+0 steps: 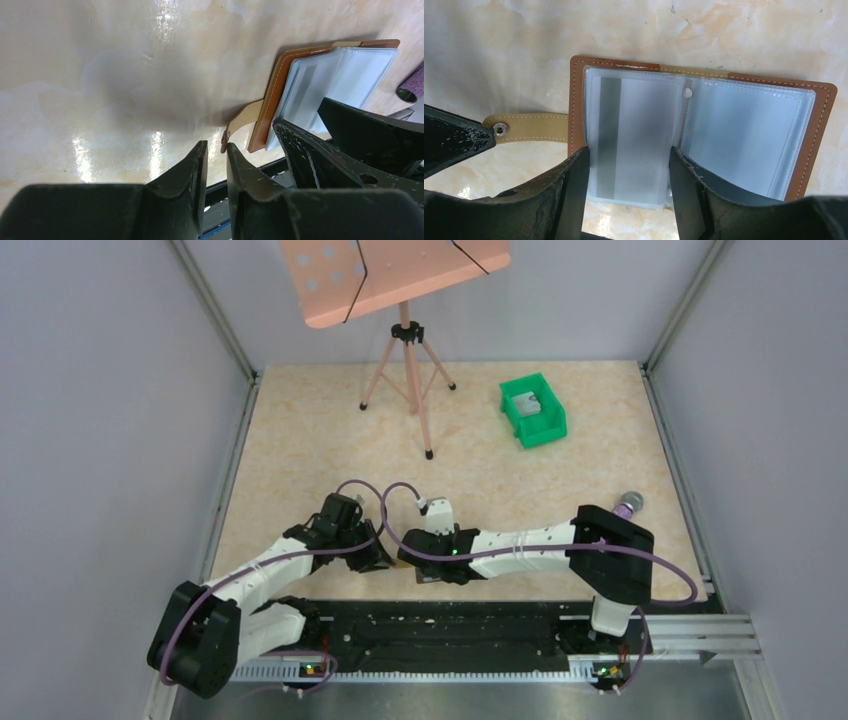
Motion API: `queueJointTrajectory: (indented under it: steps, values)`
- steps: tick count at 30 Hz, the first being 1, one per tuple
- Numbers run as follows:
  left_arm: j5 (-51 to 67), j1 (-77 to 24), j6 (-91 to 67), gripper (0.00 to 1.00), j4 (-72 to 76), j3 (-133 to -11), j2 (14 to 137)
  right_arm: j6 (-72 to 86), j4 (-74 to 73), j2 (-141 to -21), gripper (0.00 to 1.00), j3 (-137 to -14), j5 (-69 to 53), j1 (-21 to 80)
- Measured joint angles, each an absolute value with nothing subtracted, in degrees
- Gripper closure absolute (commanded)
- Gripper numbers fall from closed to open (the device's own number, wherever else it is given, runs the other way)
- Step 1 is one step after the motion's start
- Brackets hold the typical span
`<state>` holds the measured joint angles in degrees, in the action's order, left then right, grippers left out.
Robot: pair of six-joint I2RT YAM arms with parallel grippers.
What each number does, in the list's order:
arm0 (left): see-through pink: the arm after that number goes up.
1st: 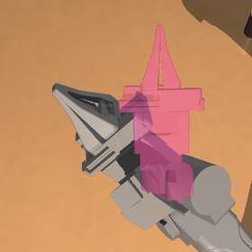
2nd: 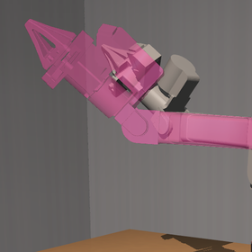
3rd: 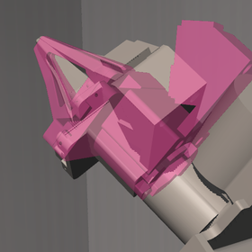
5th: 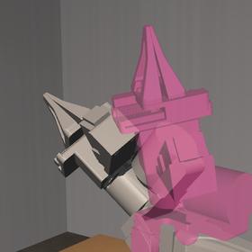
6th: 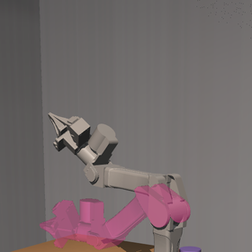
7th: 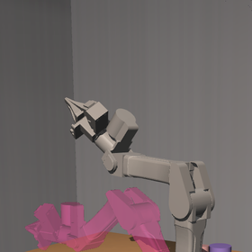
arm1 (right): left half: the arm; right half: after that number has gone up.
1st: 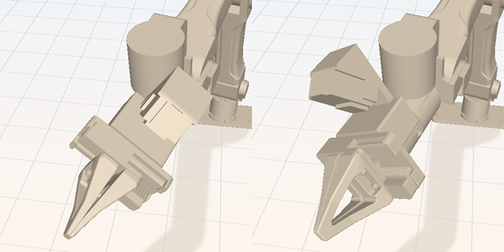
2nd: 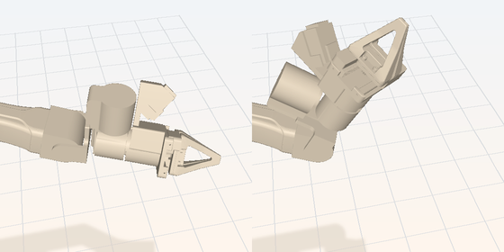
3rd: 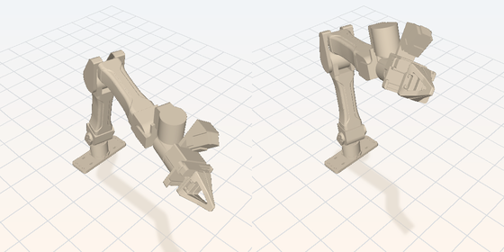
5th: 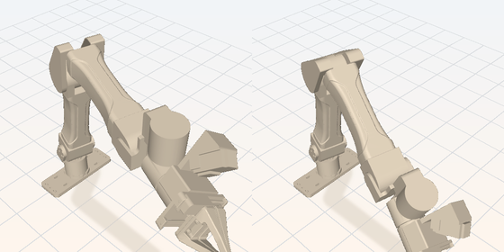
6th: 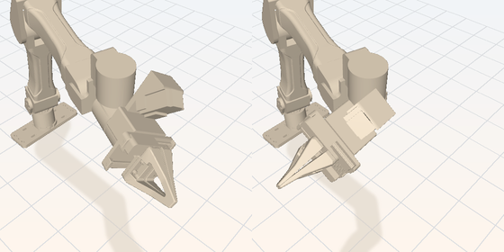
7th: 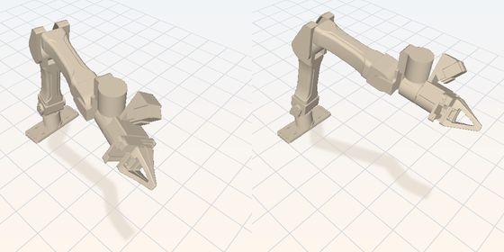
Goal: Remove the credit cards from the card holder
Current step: Remove the credit card from the card holder.
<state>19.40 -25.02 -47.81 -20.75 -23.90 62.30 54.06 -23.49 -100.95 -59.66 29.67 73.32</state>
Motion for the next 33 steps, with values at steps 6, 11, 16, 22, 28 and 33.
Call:
queueJointTrajectory:
  steps: [6,11,16,22,28,33]
  values:
    - [19.73,-24.99,-47.81,0.74,-20.69,-23.90,62.39,54.02,-22.26,-100.55,0.50,-58.85,29.65,73.34]
    - [20.05,-24.99,-47.81,0.74,-20.69,-23.92,62.83,53.67,-20.01,-98.43,0.49,-56.12,29.17,73.32]
    - [20.08,-24.99,-47.81,0.74,-21.10,-24.43,62.92,53.63,-16.78,-95.57,0.50,-52.69,27.20,72.88]
    - [20.05,-24.99,-47.81,0.74,-21.28,-25.50,62.92,53.67,-13.61,-93.25,0.52,-49.47,25.28,71.99]
    - [20.23,-24.99,-47.83,0.74,-21.78,-26.98,62.85,54.15,-10.17,-90.85,0.54,-46.37,23.09,71.05]
    - [22.61,-24.99,-47.92,0.75,-21.28,-27.75,61.95,54.74,-6.85,-87.77,0.54,-43.00,21.74,70.41]
